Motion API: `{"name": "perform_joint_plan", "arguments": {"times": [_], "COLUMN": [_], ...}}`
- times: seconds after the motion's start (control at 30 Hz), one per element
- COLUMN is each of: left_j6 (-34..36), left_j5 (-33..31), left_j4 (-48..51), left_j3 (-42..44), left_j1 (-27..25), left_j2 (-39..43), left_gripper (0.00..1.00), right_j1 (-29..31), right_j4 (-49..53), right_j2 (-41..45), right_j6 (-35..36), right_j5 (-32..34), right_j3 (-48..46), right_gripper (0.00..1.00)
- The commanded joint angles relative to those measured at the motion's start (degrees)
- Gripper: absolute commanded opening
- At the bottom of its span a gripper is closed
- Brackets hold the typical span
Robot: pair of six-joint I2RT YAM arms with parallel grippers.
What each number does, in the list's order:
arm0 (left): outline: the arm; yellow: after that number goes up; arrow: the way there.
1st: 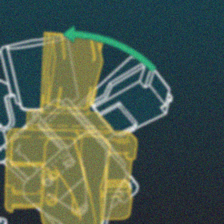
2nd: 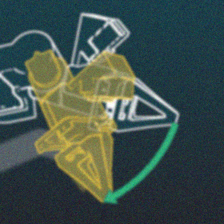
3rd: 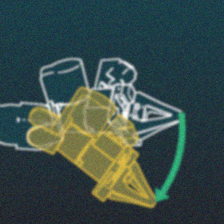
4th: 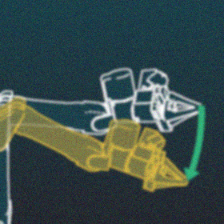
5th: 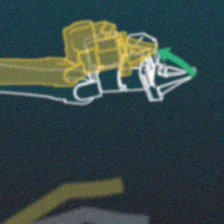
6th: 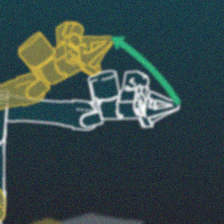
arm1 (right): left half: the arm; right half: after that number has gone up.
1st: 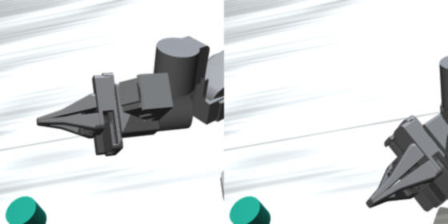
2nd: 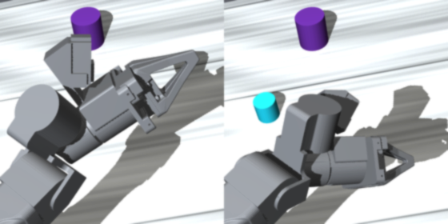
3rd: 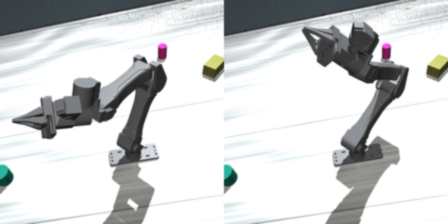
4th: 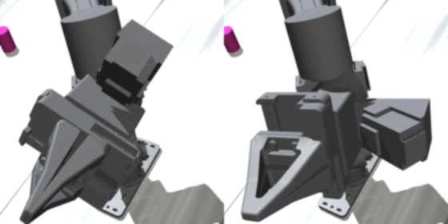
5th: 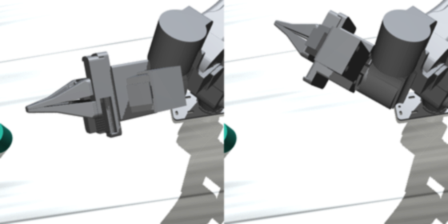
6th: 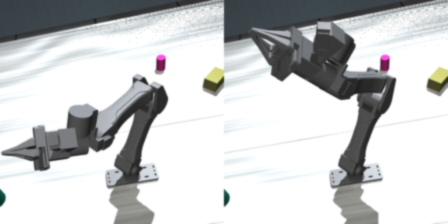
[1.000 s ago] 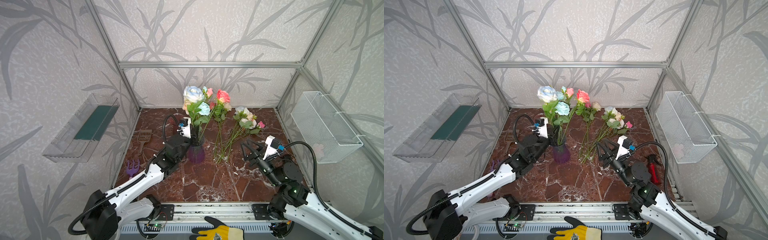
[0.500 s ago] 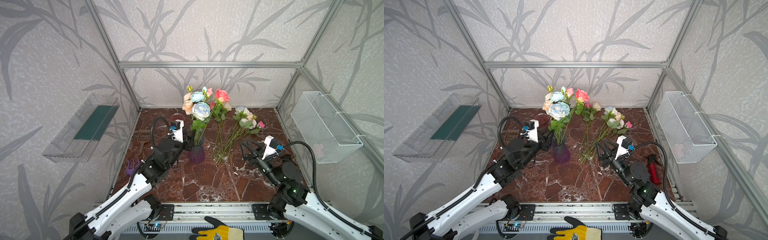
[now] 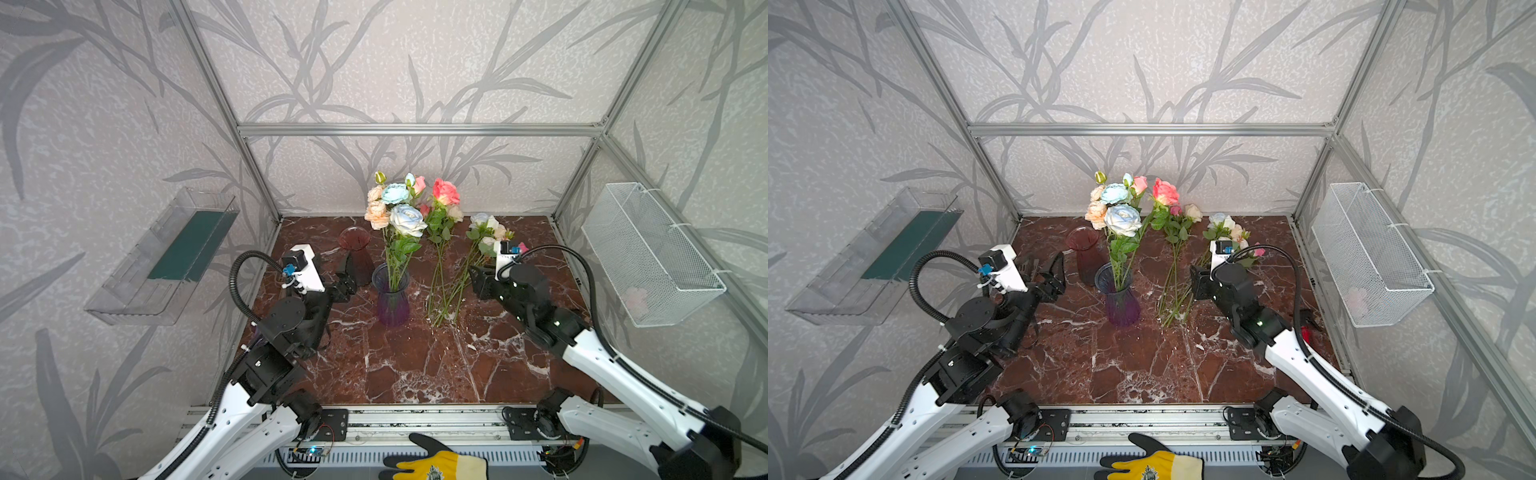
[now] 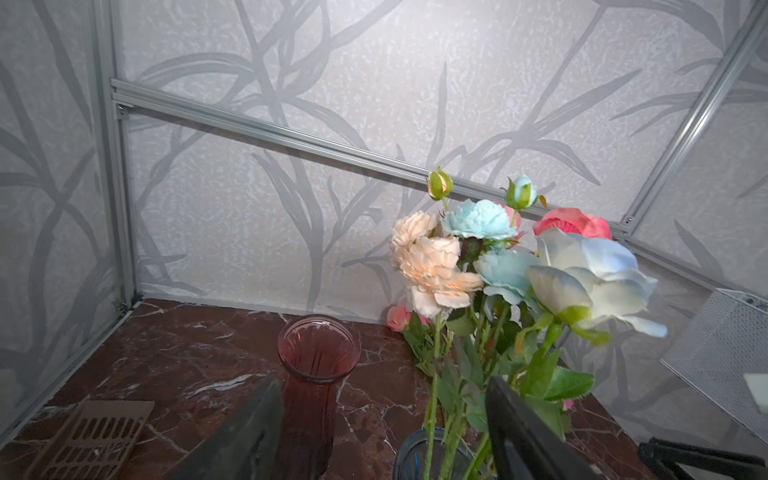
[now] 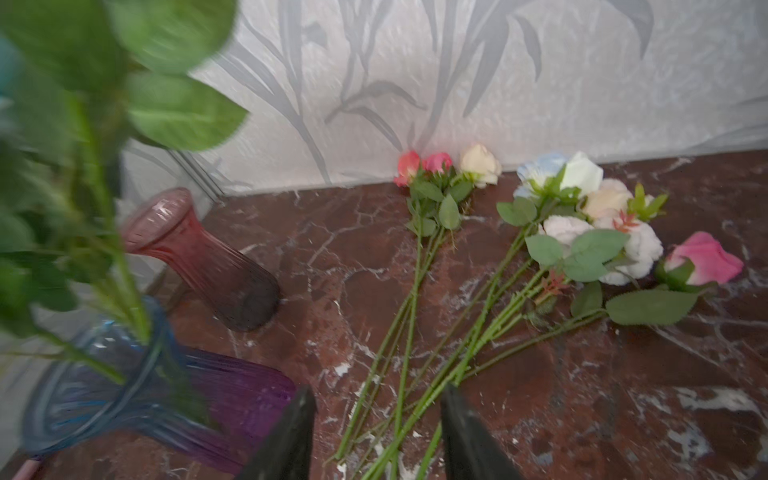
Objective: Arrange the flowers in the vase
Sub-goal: 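Open the left gripper while the right gripper reaches to the rose pile, then grasp a pink rose stem in the pile with the right gripper and lift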
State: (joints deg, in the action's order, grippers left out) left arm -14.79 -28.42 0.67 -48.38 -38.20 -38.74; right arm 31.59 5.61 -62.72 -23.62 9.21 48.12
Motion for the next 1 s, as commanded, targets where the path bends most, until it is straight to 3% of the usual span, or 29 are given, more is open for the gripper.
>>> {"name": "perform_joint_plan", "arguments": {"times": [0.0, 0.1, 0.2, 0.37, 0.57, 0.83, 0.97], "left_j6": [1.71, -0.84, -6.27, -9.71, -10.73, -10.74, -10.70], "left_j5": [-5.15, -0.66, 6.06, 10.59, 12.06, 13.11, 13.79], "left_j4": [-4.24, -4.54, -3.88, -3.56, -3.83, -3.21, -3.35], "left_j3": [-4.13, -2.88, 0.12, 1.70, 2.44, 1.98, 1.97], "left_j1": [1.11, 3.96, 7.82, 9.20, 9.53, 10.01, 10.18], "left_j2": [-6.03, -8.17, -7.75, -7.67, -7.73, -9.03, -8.98], "left_gripper": [0.80, 0.81, 0.81, 0.81, 0.80, 0.79, 0.79], "right_j1": [-1.73, -2.54, -3.62, -5.27, -5.62, -5.71, -5.80], "right_j4": [4.61, 4.15, 4.93, 10.61, 17.56, 19.69, 19.98], "right_j2": [-9.59, -17.47, -24.74, -37.47, -47.67, -54.43, -57.06], "right_j6": [2.15, 3.46, 5.17, 7.04, 7.96, 7.15, 6.40], "right_j5": [-5.22, -6.20, -7.85, -10.48, -12.54, -13.11, -14.80], "right_j3": [5.06, 8.58, 12.61, 21.81, 31.33, 36.34, 37.87], "right_gripper": [0.43, 0.36, 0.38, 0.42, 0.45, 0.46, 0.38]}}
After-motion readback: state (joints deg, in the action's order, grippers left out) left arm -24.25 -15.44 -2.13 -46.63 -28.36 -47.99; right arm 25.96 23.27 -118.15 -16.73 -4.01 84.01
